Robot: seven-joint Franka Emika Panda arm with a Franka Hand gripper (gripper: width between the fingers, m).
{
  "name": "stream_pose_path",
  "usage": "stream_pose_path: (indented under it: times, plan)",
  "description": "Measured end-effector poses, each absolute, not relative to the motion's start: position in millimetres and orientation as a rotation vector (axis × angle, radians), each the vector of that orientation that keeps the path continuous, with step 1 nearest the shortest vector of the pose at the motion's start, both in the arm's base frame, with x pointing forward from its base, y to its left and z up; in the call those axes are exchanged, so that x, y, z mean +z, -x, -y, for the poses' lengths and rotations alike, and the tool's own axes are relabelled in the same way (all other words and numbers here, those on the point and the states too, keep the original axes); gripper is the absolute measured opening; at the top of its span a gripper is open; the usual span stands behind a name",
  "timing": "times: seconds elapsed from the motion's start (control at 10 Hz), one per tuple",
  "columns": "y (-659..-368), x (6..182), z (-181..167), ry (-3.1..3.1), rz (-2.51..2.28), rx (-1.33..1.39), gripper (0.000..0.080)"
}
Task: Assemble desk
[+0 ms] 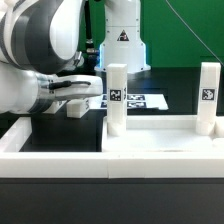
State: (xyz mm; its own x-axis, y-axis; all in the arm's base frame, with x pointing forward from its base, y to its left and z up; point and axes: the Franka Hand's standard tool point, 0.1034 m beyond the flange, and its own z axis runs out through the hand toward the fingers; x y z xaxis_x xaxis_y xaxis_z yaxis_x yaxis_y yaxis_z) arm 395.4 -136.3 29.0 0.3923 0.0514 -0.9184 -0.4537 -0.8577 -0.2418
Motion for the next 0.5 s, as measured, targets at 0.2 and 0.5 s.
stream_pose_path:
  times: [0.2,0.5]
  plan:
    - [-394.5,29.0,137.9,2.195,-0.349,1.472,0.0648]
    - [-399.4,36.3,137.1,2.189,-0.350,1.478,0.0648]
